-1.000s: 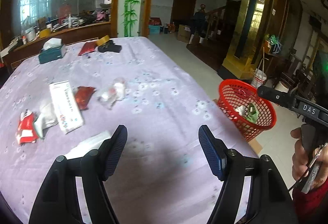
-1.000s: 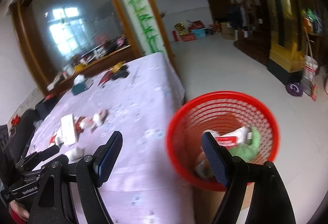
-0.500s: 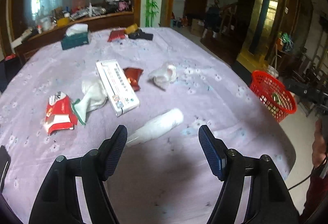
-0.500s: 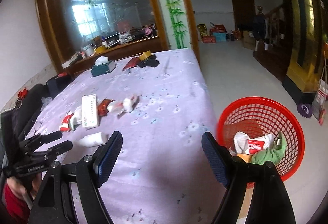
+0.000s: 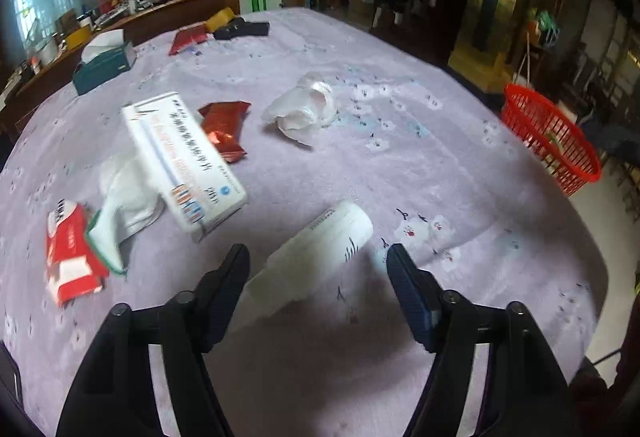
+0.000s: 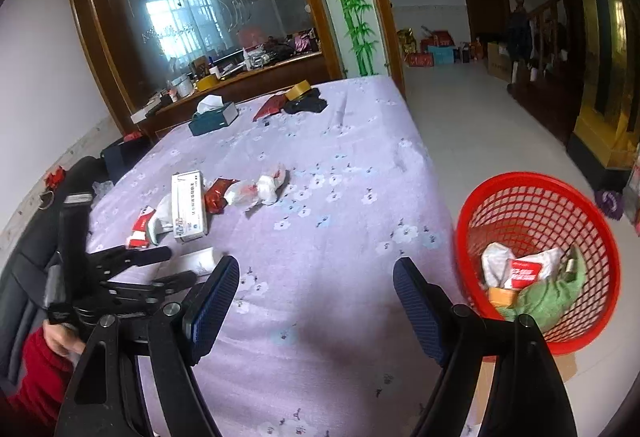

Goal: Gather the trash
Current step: 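Grasp the white bottle with left tool while right tool grasps the clear plastic bag, then lift the white bottle with left tool while right tool lifts the plastic bag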

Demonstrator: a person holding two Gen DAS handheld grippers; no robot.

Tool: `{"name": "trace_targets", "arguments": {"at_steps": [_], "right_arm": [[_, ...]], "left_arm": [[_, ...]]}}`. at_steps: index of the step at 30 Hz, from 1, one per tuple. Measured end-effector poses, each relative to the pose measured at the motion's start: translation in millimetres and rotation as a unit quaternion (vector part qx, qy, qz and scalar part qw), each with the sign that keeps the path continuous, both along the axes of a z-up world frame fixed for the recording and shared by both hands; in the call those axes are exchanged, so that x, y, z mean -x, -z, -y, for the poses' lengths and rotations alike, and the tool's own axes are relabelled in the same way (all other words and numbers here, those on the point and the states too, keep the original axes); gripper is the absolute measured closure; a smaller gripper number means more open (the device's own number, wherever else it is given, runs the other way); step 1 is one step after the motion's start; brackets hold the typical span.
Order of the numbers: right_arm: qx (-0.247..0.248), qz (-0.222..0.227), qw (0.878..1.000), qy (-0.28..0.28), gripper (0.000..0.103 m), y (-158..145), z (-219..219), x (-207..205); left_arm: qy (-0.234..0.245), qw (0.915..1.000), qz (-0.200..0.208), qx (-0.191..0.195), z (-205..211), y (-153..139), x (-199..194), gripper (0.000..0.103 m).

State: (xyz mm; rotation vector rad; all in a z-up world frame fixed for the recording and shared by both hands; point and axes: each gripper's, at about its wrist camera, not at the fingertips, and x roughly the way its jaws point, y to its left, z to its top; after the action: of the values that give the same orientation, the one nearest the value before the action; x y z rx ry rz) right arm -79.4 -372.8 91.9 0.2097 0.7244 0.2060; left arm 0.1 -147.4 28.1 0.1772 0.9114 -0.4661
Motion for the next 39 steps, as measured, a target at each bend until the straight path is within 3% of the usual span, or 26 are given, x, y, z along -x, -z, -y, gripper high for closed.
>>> {"name": "trace_targets", "arguments": {"at_steps": [3,8,13,19,26,29,32,39], "right_arm": [[-0.012,-0.011,1.0,-0.011,0.02,0.1,-2.3,-9.9],[-0.029,-0.027,0.999,-0.03,0.02,-3.1,-13.6,-33.5],[-0.055,-0.064,0.996,-0.04,0.023,2.5,-34.9,-76.0],[-0.087,-0.113,0.989,-0.031,0.034,22.4,-60.4,-130.6],[-0.092,-0.16,0.983,0.005,0.036,49.5,-87.8,-190.6],[-0.066,-0.171,0.983,0.018,0.038,59.3,-101.4,-207.9],[-0.058,-0.182,0.981,0.016,0.05,68.0,-112.3,-213.8],[0.03,-0.15,0.988,-0.001,0.051,70.0,-139.6,-199.4]], "left_arm": [[-0.007,0.9997,-0.022,-0.006,4.5,10.2,-11.9,0.057],[-0.023,0.9994,-0.025,-0.001,4.4,13.4,-15.7,0.059],[-0.071,0.997,-0.028,0.015,-11.0,11.9,-9.7,0.075],[-0.119,0.9914,-0.011,0.054,-44.8,9.1,16.7,0.074],[-0.136,0.9876,0.011,0.079,-61.7,3.9,27.1,0.074],[-0.13,0.988,0.027,0.08,-59.7,0.0,31.1,0.074],[-0.131,0.9869,0.033,0.088,-61.7,-1.2,33.8,0.074],[-0.147,0.9828,0.042,0.104,-69.5,-4.2,35.6,0.074]]}}
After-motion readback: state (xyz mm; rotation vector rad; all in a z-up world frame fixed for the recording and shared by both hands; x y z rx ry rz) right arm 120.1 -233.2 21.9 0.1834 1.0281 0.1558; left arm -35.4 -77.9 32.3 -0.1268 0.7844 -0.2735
